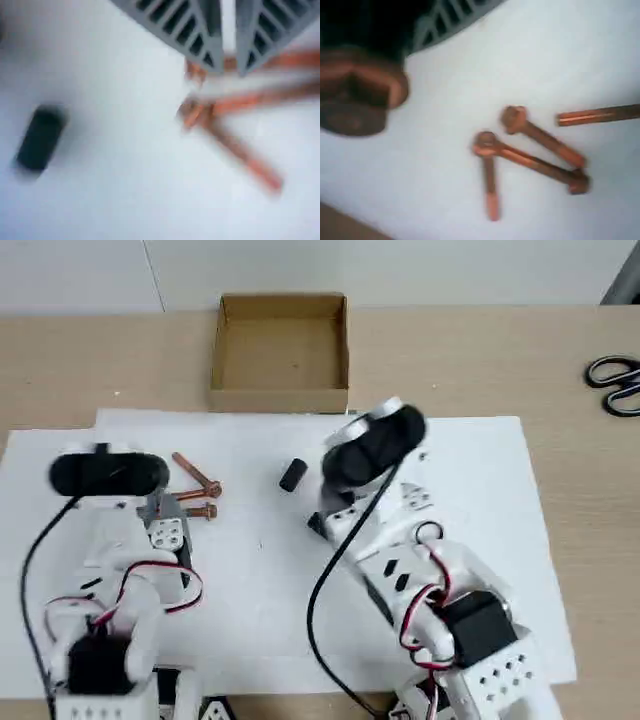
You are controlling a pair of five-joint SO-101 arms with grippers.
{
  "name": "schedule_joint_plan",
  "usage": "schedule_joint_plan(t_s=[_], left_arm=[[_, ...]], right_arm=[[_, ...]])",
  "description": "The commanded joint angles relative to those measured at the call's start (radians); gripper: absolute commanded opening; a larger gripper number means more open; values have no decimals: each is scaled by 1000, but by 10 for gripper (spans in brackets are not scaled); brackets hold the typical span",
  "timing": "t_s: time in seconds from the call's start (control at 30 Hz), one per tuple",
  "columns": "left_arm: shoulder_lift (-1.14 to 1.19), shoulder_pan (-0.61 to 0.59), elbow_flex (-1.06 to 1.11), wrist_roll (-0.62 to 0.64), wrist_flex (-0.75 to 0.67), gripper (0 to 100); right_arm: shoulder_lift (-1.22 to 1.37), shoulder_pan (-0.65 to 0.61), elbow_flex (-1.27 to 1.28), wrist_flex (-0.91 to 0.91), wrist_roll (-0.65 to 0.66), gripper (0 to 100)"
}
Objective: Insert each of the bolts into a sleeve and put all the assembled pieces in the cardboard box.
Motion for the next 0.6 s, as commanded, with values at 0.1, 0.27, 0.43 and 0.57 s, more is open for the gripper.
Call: schedule_joint_plan(t_s=[0.1,0.27,0.43,0.57], left_arm=[[-9,-71,194,-152,-140,5],[-9,-71,374,-173,-311,5],[-9,-69,458,-172,-416,5],[-9,-68,476,-170,-448,5]], right_arm=[[16,79,118,-292,8,3],[209,84,61,-423,6,3],[438,84,-143,-418,9,3],[633,114,-321,-417,9,3]])
